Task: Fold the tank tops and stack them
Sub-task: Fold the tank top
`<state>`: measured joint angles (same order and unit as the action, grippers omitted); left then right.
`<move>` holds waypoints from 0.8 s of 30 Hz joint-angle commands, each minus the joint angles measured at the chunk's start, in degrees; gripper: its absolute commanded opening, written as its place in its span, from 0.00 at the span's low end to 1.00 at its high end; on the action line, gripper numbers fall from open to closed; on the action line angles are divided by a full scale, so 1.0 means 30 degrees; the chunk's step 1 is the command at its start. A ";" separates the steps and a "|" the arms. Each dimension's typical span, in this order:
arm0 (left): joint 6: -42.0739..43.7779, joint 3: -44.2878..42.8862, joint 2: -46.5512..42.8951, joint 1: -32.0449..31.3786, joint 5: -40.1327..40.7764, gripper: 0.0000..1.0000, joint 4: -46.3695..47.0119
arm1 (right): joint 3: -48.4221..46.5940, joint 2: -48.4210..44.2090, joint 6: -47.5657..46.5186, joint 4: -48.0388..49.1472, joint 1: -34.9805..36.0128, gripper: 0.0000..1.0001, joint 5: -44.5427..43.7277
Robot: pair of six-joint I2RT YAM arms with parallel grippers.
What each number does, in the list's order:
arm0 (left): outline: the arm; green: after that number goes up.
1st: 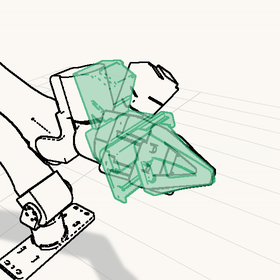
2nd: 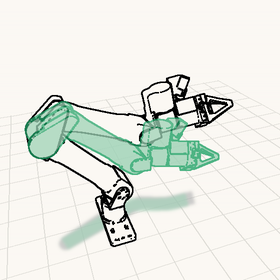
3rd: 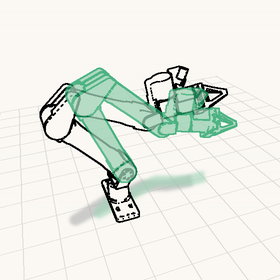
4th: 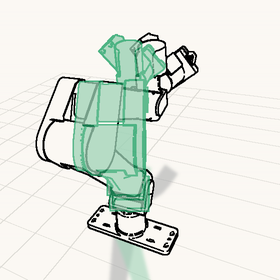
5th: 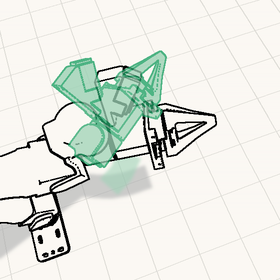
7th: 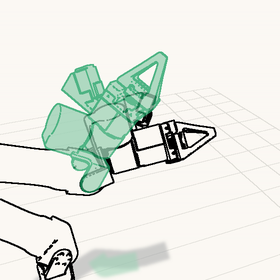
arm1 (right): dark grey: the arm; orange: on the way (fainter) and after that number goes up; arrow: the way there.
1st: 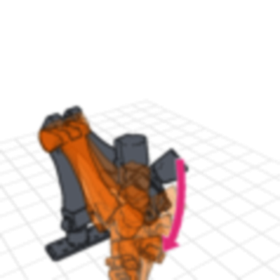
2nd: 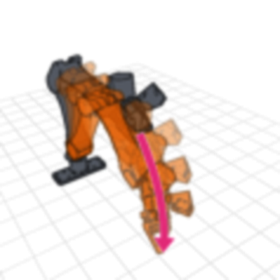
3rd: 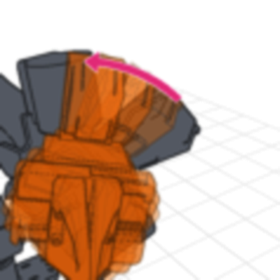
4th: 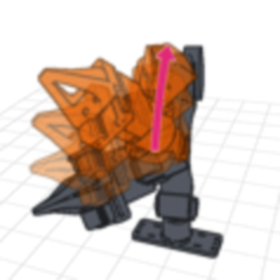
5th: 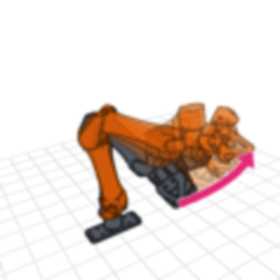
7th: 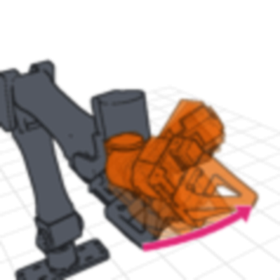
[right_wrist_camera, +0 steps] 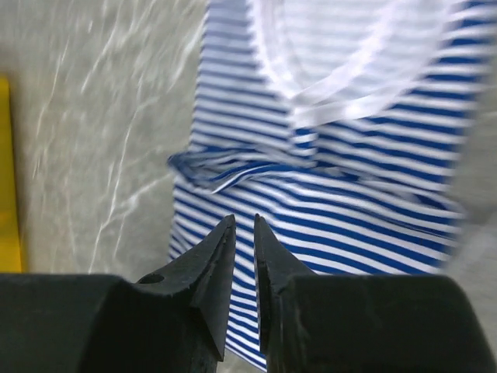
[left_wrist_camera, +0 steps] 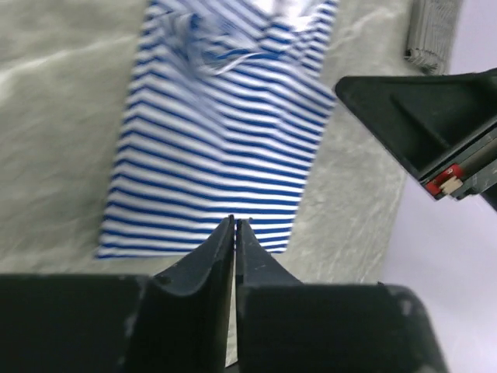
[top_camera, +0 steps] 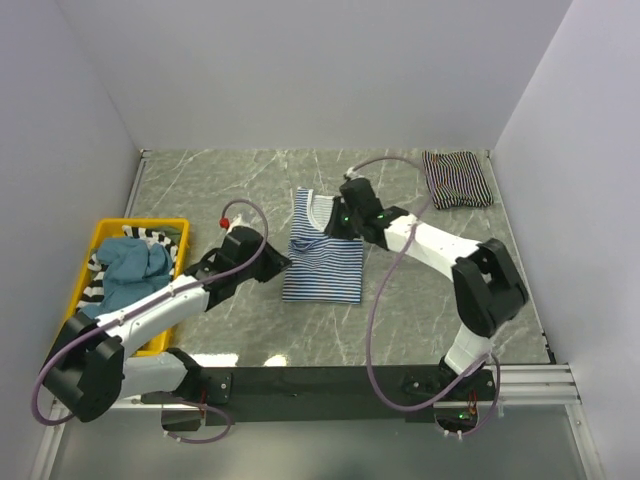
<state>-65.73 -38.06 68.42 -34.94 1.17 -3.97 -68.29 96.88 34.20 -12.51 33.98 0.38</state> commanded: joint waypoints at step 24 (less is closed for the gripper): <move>-0.1203 0.2052 0.4759 -0.0629 0.0138 0.01 0.1820 | -0.5622 0.7988 0.0672 0.1332 0.0483 0.28 0.2365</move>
<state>-68.84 -32.25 81.58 -36.16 1.76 -0.43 -81.58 119.39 35.11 -8.60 37.41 10.22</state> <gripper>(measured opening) 0.013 0.277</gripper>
